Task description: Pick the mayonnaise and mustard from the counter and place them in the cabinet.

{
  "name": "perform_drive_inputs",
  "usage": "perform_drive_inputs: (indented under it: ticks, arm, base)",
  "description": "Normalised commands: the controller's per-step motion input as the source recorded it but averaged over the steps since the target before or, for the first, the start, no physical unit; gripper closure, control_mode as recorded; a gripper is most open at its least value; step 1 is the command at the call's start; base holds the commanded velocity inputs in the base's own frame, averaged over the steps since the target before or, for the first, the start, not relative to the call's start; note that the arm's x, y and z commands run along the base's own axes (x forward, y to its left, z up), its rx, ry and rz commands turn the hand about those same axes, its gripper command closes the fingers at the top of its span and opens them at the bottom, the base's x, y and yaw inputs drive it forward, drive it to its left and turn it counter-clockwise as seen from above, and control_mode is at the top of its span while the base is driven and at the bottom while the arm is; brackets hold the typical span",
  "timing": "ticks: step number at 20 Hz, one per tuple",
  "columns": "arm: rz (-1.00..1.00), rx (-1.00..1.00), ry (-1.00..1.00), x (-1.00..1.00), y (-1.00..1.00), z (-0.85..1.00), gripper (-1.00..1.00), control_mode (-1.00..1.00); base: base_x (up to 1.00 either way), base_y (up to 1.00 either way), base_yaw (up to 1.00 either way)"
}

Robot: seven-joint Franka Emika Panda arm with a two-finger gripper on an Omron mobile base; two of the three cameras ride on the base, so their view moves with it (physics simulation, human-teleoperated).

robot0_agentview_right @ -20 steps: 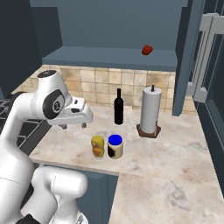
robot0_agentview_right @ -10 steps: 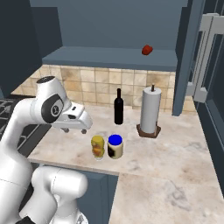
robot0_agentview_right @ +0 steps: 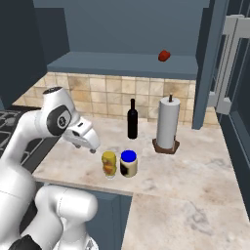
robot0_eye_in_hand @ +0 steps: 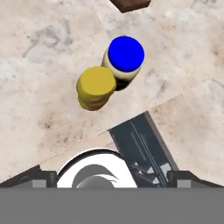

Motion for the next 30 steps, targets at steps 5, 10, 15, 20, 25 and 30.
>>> perform_drive_inputs:
  ticks: [5,10,15,20,25,30]
  arm:
    - [-0.27,-0.02,0.00,0.29,0.00,-0.17,-1.00,-1.00]
    - [-0.22,-0.03,0.00,0.32,-0.01,-0.17,-1.00,-1.00]
    - [-0.15,0.00,0.00,0.20,-0.03,-0.12,-1.00,-1.00]
    - [-0.15,-0.05,0.00,0.17,-0.05,-0.17,-1.00,-1.00]
    - [-0.18,-0.14,0.00,0.06,-0.01,-0.23,-1.00,-1.00]
    - [-0.15,-0.15,0.00,0.06,0.00,-0.16,-1.00,-1.00]
  base:
    - [0.00,0.00,0.00]
    - [0.00,0.00,0.00]
    - [0.00,0.00,0.00]
    - [0.00,0.00,0.00]
    - [0.00,0.00,0.00]
    - [0.00,0.00,0.00]
